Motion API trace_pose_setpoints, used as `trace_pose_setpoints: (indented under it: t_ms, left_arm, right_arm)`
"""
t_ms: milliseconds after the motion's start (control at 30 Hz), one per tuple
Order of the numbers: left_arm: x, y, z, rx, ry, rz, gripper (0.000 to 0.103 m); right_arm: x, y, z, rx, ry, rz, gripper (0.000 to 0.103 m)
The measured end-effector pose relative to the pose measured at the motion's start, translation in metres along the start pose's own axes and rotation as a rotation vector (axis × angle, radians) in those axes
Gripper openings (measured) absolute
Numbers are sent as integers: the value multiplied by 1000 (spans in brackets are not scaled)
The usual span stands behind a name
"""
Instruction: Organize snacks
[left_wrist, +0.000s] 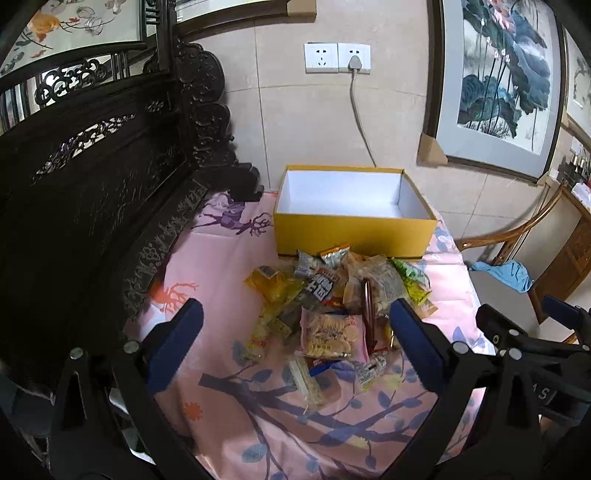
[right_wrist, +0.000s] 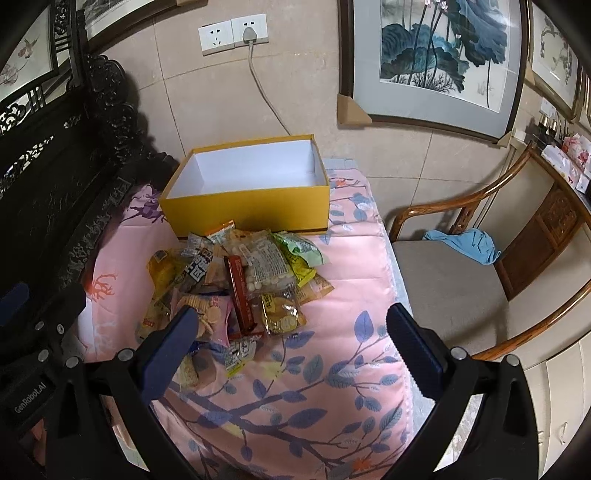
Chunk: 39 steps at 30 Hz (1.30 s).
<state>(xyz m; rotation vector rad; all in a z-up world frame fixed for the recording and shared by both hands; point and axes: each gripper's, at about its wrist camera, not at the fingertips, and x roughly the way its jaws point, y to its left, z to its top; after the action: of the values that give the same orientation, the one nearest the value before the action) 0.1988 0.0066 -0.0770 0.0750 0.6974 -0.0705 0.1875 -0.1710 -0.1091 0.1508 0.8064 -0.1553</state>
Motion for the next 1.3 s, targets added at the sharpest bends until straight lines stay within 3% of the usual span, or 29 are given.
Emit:
trace_pose_setpoints:
  t_ms: [133, 433, 533, 667, 1300]
  left_arm:
    - [4, -5, 13, 4, -9, -22, 101]
    - [16, -29, 14, 39, 57, -29, 101]
    - [15, -35, 19, 58, 31, -15, 101]
    - [16, -37, 20, 37, 29, -26, 101]
    - [27, -48, 14, -35, 62, -94, 101]
  right_arm:
    - [5, 1, 5, 1, 3, -5, 102]
    - [20, -9, -4, 58, 101, -3, 102]
    - [16, -7, -1, 57, 88, -16, 102]
    - [10, -6, 3, 69, 1, 1, 102]
    - [19, -11, 3, 89, 31, 78, 102]
